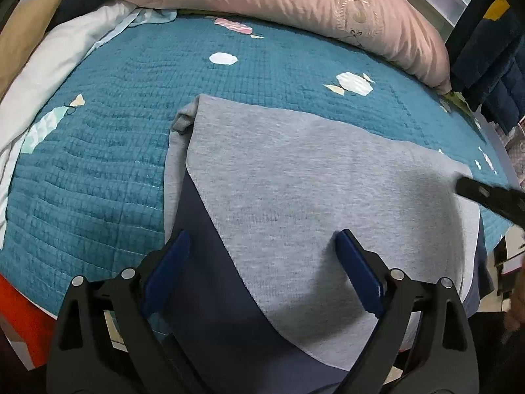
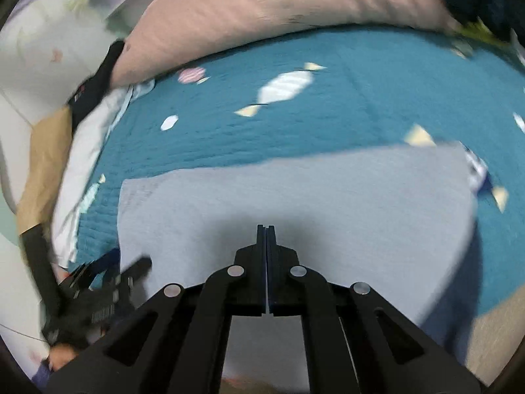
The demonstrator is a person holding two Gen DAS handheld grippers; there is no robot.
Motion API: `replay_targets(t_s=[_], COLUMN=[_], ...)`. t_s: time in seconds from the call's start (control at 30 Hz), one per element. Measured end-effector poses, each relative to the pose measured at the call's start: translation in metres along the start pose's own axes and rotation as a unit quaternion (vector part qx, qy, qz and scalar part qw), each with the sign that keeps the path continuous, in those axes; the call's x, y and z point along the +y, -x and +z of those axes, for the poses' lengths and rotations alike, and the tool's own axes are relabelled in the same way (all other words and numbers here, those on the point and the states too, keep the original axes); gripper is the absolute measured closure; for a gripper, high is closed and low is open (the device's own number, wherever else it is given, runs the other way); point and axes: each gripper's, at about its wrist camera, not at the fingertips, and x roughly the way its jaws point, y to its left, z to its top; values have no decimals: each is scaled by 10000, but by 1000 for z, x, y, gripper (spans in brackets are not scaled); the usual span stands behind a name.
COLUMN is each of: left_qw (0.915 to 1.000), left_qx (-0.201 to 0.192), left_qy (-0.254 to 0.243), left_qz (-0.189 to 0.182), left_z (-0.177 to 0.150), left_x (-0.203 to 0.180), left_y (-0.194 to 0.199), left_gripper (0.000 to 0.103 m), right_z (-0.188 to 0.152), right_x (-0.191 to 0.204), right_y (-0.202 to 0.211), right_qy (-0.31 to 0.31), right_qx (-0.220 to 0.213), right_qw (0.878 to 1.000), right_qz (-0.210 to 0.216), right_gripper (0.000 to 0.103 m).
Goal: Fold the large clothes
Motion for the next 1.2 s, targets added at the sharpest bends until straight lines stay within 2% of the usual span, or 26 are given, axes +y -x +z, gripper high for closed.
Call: replay_targets(t_s=[0.1,0.17,0.27,0.33,0.4,0.53,0.63,0.73,0.83,0.93,1.07,1.2], left_qw=[9999,9997,9973,9957,9963,9988,9983,9980,9949,9910,9890,9852], left_qx=[-11,-49,-114,-10,43,-22,-25,73,93,138,117,282], left_qy=[-36,-26,173,336,269,-6,80,117,439,682,980,1125], left_qz=[-120,-256,-710,-861,-815,-486,-573,-615,-906,-1145,-1098,-1259], left_z=[-1,0,0,-1,-4,-7,-6,0,3,4,8,6], left_x=[3,6,21,28,27,13,16,18,31,46,68,88], left_y=[6,13,26,24,19,18,17,19,26,34,46,44], left_gripper=[13,12,12,12,12,12,12,12,12,12,12,12], right_z=[0,-7,-3,5,20,38,27,29,11,-30,-57,-56], right_x=[-12,-19,-11,-14,-18,-28,-38,-31,-17,-12,-7,-17], right_y=[-42,-53,-44,-23,-12,-50,-70,-58,-25,-7,-7,-33], right_qy=[-32,-237,-268,-379,-454,-588,-404,-265,-263,-158,-213,-533], right_qx=[491,481,449,156,-54,415,694,627,475,623,678,800], right_qw=[9982,9983,9983,9991,9989,9973,9963,9969,9984,9979,9974,9953], right_qz=[-351,-225,-256,-104,-118,-110,-300,-384,-162,-106,-101,122], right_gripper=[103,103,103,102,102,102,103,103,101,101,101,103])
